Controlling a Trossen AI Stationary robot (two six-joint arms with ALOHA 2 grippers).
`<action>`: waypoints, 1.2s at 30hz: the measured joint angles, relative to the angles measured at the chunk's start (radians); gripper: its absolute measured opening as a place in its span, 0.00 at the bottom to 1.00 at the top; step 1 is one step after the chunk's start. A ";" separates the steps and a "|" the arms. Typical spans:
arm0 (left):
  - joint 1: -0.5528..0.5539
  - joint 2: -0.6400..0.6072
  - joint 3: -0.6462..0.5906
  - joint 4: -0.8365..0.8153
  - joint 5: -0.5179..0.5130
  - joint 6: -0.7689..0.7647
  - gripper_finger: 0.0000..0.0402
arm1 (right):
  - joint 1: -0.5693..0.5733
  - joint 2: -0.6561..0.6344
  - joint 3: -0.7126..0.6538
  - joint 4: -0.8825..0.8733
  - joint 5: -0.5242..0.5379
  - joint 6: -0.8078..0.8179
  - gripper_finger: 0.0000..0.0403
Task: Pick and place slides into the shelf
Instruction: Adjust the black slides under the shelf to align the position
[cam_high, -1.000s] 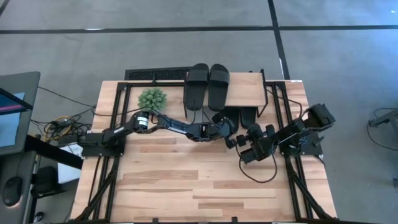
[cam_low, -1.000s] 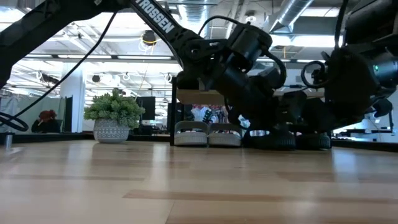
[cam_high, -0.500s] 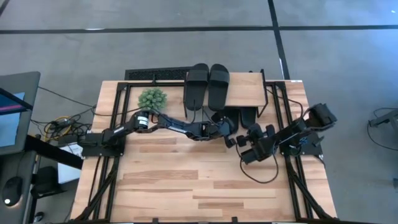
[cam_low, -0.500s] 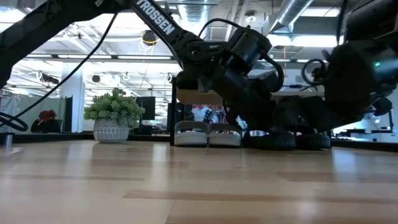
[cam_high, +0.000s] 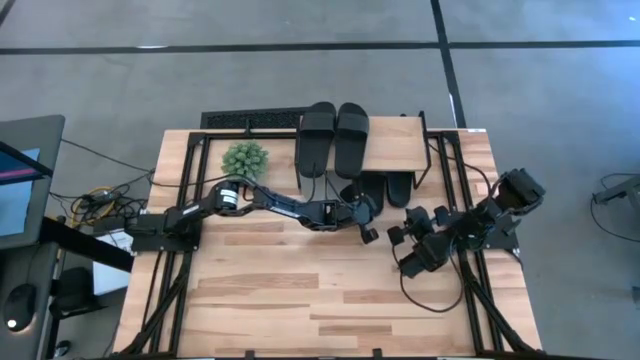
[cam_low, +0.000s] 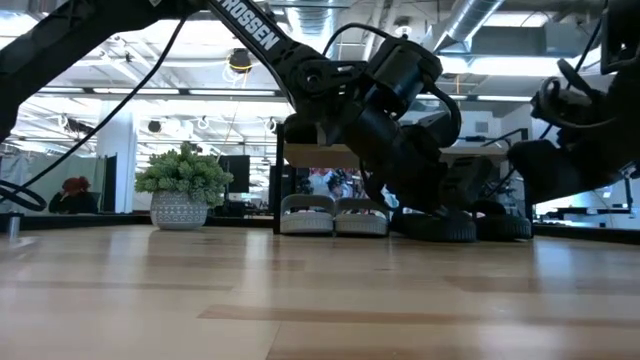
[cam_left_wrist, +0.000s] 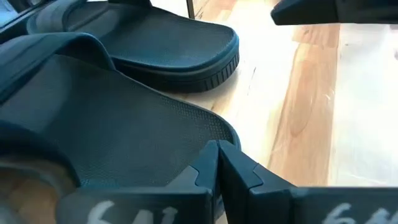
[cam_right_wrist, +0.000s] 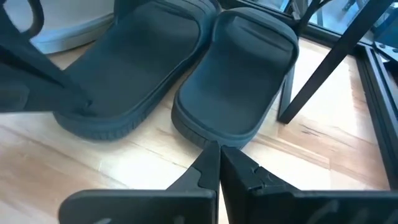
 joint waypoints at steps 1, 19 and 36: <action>0.000 -0.002 0.000 -0.002 -0.007 0.000 0.00 | 0.004 0.000 0.000 -0.001 0.000 0.002 0.00; -0.023 -0.039 0.000 -0.005 0.002 0.056 0.00 | 0.018 0.001 0.000 0.001 0.003 0.003 0.00; -0.029 -0.035 -0.008 -0.076 0.008 0.042 0.00 | 0.033 0.001 0.000 0.009 0.003 0.030 0.00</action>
